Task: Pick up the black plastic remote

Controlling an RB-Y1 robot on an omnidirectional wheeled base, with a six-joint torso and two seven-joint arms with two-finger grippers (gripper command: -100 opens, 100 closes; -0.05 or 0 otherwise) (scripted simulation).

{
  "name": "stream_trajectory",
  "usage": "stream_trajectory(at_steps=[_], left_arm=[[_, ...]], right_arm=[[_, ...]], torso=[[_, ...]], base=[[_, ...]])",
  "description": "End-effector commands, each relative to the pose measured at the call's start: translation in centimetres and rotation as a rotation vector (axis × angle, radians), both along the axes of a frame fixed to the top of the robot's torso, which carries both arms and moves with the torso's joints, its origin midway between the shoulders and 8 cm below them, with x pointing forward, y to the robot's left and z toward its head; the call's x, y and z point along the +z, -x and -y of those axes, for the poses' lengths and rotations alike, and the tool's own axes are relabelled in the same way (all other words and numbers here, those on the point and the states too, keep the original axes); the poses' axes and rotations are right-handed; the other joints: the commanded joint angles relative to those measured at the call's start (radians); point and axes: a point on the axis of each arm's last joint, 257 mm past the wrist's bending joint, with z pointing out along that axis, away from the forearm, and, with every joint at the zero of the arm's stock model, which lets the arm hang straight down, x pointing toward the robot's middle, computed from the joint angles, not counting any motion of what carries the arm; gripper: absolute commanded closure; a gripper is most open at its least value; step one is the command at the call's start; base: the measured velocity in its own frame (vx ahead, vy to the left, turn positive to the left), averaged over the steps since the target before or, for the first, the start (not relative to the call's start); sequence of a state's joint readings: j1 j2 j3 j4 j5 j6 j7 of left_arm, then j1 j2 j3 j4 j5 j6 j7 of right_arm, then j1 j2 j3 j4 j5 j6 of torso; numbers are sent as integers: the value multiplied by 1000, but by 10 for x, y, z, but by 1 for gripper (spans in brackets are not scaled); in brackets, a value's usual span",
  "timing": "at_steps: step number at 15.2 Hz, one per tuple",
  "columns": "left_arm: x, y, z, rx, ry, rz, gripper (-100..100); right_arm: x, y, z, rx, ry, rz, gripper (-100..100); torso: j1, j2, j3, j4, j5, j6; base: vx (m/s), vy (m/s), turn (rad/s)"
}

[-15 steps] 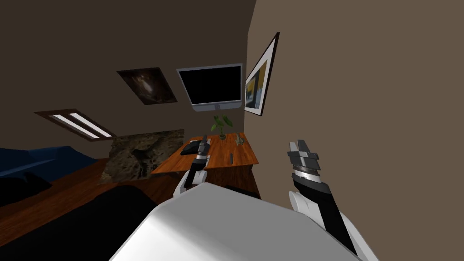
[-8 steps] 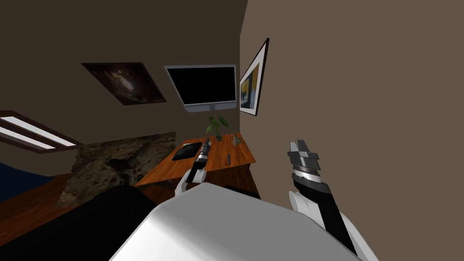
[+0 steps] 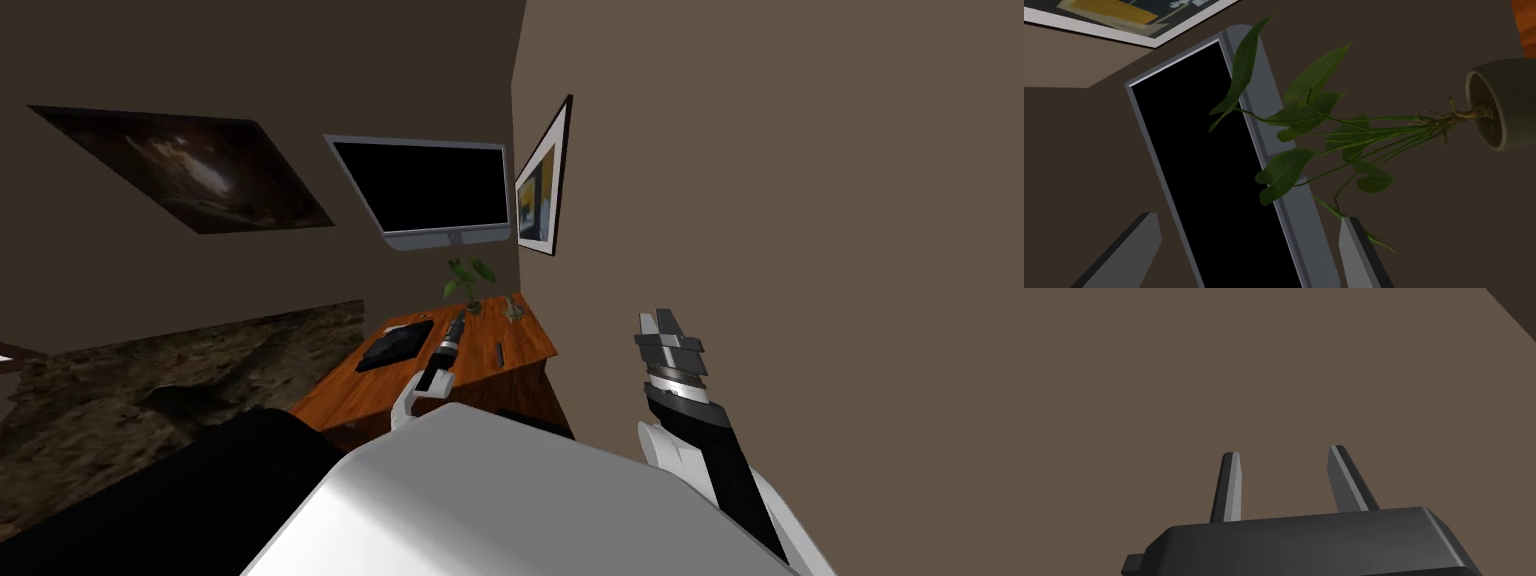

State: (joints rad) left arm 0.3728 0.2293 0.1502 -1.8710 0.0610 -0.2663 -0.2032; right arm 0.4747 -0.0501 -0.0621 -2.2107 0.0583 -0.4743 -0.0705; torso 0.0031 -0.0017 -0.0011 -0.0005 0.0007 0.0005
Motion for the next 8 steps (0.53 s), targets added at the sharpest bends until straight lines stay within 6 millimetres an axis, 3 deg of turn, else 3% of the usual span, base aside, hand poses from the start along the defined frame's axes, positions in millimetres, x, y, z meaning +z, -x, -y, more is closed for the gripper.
stream_trajectory(at_steps=[1, 5, 7, 8], left_arm=[[-18, 0, -8, 17, -5, -42, -100], [-62, -8, -36, 74, -39, -177, -100], [-70, -7, -39, 78, -36, -191, -100], [-83, -11, -50, 101, -55, -244, -100]], right_arm=[[0, 0, 0, 0, 0, 0, 0], [0, 0, 0, 0, 0, 0, 0], [0, 0, 0, 0, 0, 0, 0], [0, 0, 0, 0, 0, 0, 0]], torso=[[0, 0, 0, 0, 0, 0], [0, 0, 0, 0, 0, 1], [0, 0, 0, 0, 0, -1], [-1, 0, 0, 0, 0, -1]], base=[[5, 35, -73], [7, 37, -280], [4, 26, 15], [4, 12, -180]])
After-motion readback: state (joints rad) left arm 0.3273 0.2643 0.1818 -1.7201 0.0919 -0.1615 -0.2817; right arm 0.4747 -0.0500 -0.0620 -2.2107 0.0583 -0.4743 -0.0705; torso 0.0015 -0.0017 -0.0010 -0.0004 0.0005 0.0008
